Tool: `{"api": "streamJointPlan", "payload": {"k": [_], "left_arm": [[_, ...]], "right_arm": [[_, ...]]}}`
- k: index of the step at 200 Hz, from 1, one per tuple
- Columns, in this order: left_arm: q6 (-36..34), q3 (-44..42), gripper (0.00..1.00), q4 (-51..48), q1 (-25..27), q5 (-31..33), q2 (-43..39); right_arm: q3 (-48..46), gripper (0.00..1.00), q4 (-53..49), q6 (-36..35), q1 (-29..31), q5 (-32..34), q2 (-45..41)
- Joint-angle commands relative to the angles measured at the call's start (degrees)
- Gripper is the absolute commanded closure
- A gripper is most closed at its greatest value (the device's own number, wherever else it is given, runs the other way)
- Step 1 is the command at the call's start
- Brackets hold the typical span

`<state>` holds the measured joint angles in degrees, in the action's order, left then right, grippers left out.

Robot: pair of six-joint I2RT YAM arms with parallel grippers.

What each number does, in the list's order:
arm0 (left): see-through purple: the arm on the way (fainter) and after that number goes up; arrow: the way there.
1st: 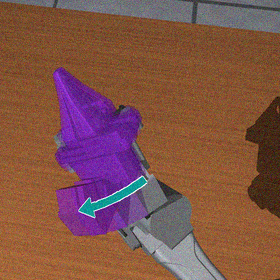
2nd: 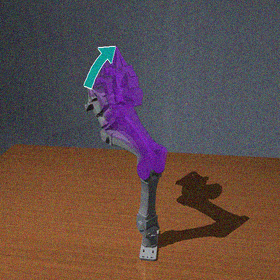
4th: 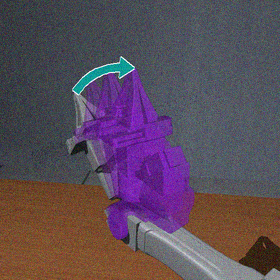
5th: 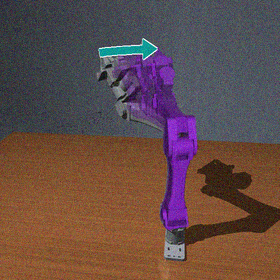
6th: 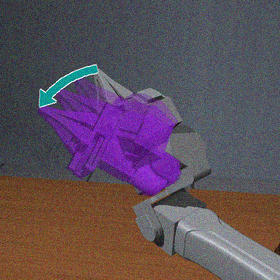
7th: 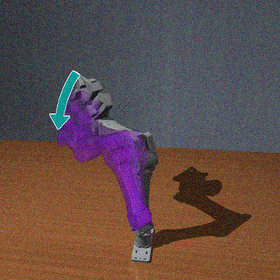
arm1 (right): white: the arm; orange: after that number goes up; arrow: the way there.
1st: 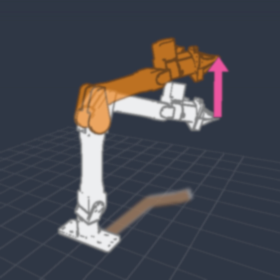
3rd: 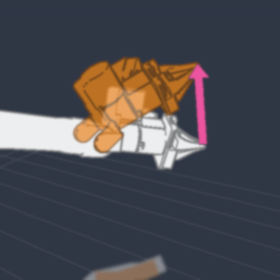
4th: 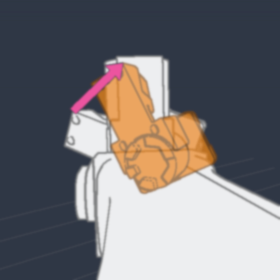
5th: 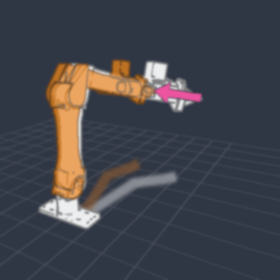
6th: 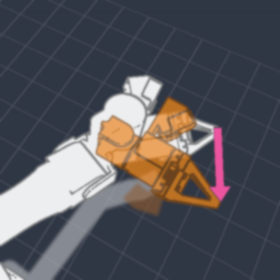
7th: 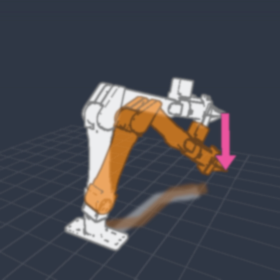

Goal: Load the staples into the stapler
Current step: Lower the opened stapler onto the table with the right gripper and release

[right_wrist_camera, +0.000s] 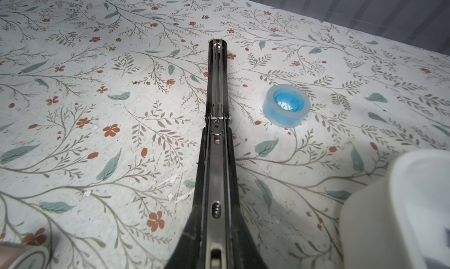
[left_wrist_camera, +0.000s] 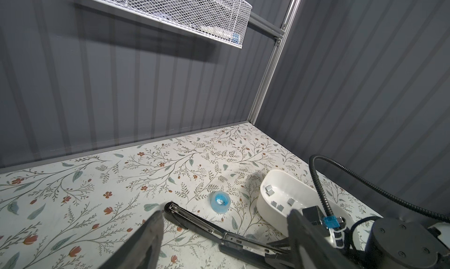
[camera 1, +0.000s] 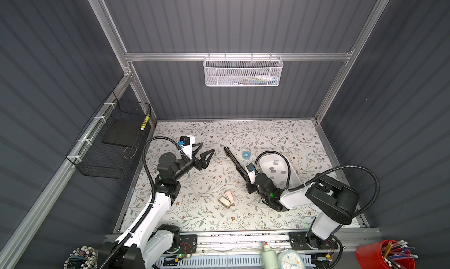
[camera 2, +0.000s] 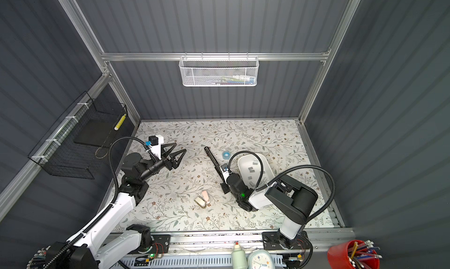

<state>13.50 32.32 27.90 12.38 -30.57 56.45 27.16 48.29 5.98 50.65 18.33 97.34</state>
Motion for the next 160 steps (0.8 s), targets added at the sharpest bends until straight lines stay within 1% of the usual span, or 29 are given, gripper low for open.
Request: {"api": "streamJointPlan", "payload": {"k": [1, 12, 25, 51, 69, 86, 96, 110, 131, 133, 135, 148, 160], "left_arm": [[-0.6, 1.8, 0.19, -0.6, 0.1, 0.7, 0.4], [-0.6, 2.0, 0.19, -0.9, 0.1, 0.7, 0.8], [-0.7, 2.2, 0.18, -1.4, 0.1, 1.0, 1.1], [-1.1, 2.5, 0.15, -3.3, 0.1, 3.1, 1.1], [-1.3, 2.5, 0.12, -4.6, 0.1, 5.0, 0.9], [-1.0, 3.6, 0.04, -8.1, 0.1, 8.2, 1.0], [-1.5, 4.5, 0.01, -9.9, 0.1, 8.5, 1.2], [-2.2, 5.9, 0.0, -12.2, 0.1, 8.8, 1.0], [-1.6, 8.2, 0.0, -16.4, 0.1, 11.2, -0.1], [-1.5, 8.6, 0.0, -17.1, 0.1, 11.2, -0.2], [-1.4, 9.0, 0.0, -17.8, 0.1, 12.9, -0.4], [-0.8, 11.8, 0.0, -23.1, 0.1, 17.0, -1.1], [-0.9, 12.7, 0.0, -24.5, 0.1, 18.1, -2.0]], "right_arm": [[1.9, 0.81, 1.5, 0.6, -0.1, -0.7, 0.6], [2.1, 0.79, 1.4, 0.7, -0.2, -1.0, 1.1], [2.6, 0.74, 1.0, 0.9, -0.1, -1.4, 1.2], [3.1, 0.54, -0.5, 1.5, -0.1, -0.7, 0.4], [3.1, 0.48, -1.3, 1.3, -0.1, -0.5, -0.9], [3.7, 0.46, -3.2, 0.3, -0.1, -0.3, -2.7], [3.9, 0.45, -4.2, -0.7, 0.1, 0.2, -4.4], [3.8, 0.42, -5.6, -2.6, 0.5, 1.3, -7.6], [4.1, 0.29, -8.3, -4.1, 0.5, 2.0, -13.8], [4.3, 0.28, -8.8, -4.1, 0.5, 1.9, -14.3], [4.5, 0.27, -9.4, -4.1, 0.6, 2.0, -15.0], [6.4, 0.24, -15.1, -3.5, 0.6, 1.3, -18.7], [8.2, 0.2, -20.5, -1.7, 0.6, 0.6, -21.6]]}}
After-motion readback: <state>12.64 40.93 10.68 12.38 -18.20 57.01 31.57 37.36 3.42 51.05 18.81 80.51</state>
